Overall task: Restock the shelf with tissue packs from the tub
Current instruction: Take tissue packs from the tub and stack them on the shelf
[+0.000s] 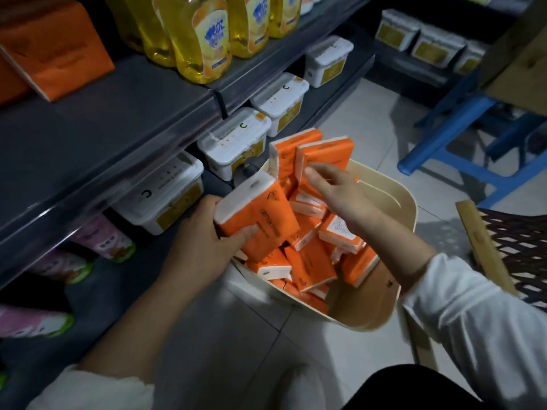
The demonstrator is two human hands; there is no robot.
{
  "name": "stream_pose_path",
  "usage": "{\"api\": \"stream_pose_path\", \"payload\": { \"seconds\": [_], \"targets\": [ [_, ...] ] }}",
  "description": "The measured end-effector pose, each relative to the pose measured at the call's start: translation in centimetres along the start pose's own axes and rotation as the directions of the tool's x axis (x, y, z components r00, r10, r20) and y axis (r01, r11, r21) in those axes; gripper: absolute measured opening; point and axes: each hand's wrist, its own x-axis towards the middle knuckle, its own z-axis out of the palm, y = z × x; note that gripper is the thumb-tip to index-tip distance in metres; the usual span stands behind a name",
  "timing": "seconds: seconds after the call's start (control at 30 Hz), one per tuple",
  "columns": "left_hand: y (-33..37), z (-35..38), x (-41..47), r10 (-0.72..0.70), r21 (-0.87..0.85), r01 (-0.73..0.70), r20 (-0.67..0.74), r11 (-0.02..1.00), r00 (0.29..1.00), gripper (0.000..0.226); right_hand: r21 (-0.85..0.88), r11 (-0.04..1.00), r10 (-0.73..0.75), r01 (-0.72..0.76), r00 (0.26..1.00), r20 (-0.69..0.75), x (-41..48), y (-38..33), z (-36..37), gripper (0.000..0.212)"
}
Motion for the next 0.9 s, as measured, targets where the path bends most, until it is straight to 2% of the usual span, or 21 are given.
{"api": "stream_pose_path", "payload": {
  "seconds": [0.03,0.1,0.17,0.23,0.47,0.6,0.67,0.73,0.83,0.9],
  "targets": [
    [-0.1,0.1,-0.1,-0.017,0.004,0.017,-0.005,1.000,1.000,0.041,-0.053,0.991,0.113,-0.124,0.977,-0.179,0.7,1.9,-0.7,0.038],
    [-0.2,0.2,-0.3,-0.045,0.010,0.046,-0.009,0.999,0.999,0.041,-0.065,0.908,0.357,-0.414,0.847,-0.394,1.2,5.4,-2.0,0.064],
    [-0.2,0.4,-0.4,-0.083,0.000,0.083,-0.007,0.997,0.997,0.040,-0.065,0.799,0.509,-0.598,0.730,-0.456,1.0,7.9,-2.4,0.072],
    [-0.3,0.6,-0.4,-0.115,-0.028,0.114,-0.006,0.993,0.993,0.040,-0.095,0.743,0.566,-0.662,0.699,-0.437,0.3,9.5,-2.1,0.074],
    [-0.2,1.1,-0.8,-0.134,0.026,0.133,0.011,0.991,0.991,0.043,0.036,0.758,0.602,-0.652,0.676,-0.425,-0.7,11.2,-1.3,0.088],
    [-0.3,0.6,-1.2,-0.106,0.091,0.108,-0.028,0.990,0.994,0.046,0.176,0.819,0.566,-0.547,0.717,-0.406,-1.2,9.1,-0.7,0.089],
    [-0.2,0.1,-1.3,-0.120,0.103,0.127,-0.073,0.987,0.990,0.047,0.313,0.821,0.566,-0.478,0.754,-0.334,-2.1,7.3,-0.3,0.074],
    [0.1,-0.6,-1.5,-0.140,0.115,0.157,-0.143,0.981,0.980,0.048,0.451,0.777,0.574,-0.440,0.789,-0.220,-3.2,5.1,-0.1,0.065],
    [0.6,-2.4,-2.0,-0.139,0.067,0.160,-0.243,0.985,0.960,0.049,0.531,0.709,0.562,-0.465,0.827,-0.026,-4.8,1.2,-0.3,0.070],
    [0.5,-3.8,-2.5,-0.133,-0.025,0.131,-0.268,0.991,0.954,0.058,0.552,0.688,0.508,-0.472,0.856,0.099,-5.7,-1.4,-0.2,0.073]
  ]
}}
